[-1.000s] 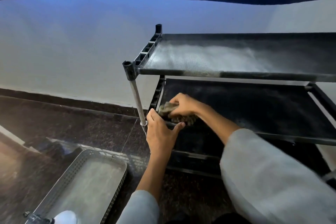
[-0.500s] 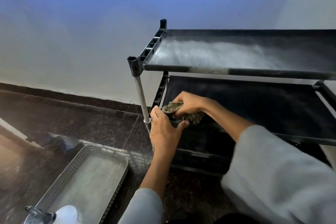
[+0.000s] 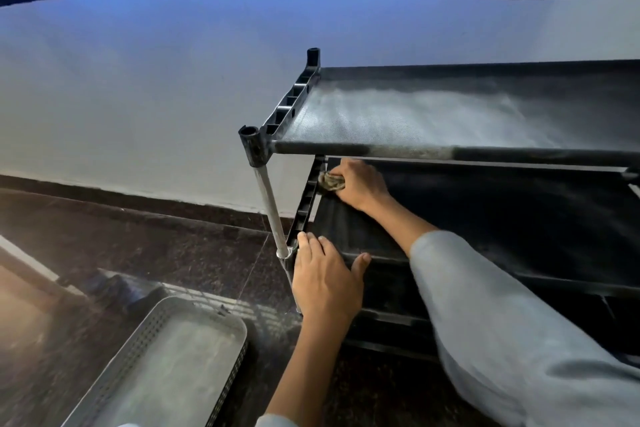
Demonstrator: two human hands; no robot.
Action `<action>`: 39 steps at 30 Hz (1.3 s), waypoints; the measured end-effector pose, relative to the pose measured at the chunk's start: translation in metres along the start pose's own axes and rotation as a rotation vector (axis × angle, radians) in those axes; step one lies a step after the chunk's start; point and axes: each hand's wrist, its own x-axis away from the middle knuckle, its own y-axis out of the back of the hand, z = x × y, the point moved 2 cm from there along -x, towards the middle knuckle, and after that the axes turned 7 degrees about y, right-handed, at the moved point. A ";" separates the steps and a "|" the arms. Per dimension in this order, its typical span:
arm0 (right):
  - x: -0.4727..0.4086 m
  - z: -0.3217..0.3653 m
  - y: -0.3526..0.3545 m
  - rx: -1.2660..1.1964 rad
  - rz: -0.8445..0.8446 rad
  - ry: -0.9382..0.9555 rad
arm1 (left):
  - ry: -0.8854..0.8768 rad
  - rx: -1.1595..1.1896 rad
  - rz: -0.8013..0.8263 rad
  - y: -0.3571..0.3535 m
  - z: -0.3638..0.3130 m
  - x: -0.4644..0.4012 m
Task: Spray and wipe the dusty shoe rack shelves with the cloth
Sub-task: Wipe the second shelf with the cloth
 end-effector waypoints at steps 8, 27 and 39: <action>-0.004 0.004 0.002 -0.082 0.080 -0.214 | 0.019 -0.044 0.014 0.002 -0.002 0.001; -0.001 -0.006 -0.001 0.094 -0.094 -0.210 | 0.032 -0.131 0.003 0.002 -0.007 0.005; 0.089 0.010 0.037 -0.147 0.301 -0.113 | 0.007 -0.111 0.000 0.000 -0.008 0.009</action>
